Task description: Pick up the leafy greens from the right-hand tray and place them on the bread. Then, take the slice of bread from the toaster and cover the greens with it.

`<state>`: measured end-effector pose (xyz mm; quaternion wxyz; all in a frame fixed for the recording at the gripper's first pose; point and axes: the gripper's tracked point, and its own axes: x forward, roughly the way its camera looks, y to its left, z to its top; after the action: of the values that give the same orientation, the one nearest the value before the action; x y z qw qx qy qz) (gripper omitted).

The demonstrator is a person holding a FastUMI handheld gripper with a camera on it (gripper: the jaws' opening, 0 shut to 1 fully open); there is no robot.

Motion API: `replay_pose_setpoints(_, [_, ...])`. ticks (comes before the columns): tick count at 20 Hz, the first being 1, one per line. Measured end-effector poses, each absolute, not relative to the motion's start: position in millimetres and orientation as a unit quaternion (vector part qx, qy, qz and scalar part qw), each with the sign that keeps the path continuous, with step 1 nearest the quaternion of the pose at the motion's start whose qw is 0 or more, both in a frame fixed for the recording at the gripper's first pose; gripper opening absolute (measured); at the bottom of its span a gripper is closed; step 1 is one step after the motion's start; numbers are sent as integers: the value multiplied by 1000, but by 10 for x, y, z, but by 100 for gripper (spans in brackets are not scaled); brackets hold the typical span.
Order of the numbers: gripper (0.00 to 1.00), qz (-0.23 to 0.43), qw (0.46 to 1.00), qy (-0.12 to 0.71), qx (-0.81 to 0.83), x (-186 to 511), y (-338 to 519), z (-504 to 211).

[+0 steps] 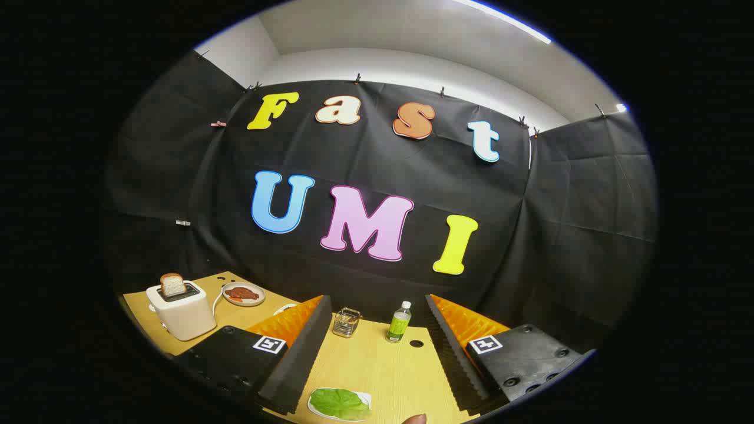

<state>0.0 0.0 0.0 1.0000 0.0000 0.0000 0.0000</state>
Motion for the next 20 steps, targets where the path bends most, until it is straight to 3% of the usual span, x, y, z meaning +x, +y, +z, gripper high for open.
replay_pose_setpoints(20, [97, 1, 1000, 8, 0, -32, -37, -28])
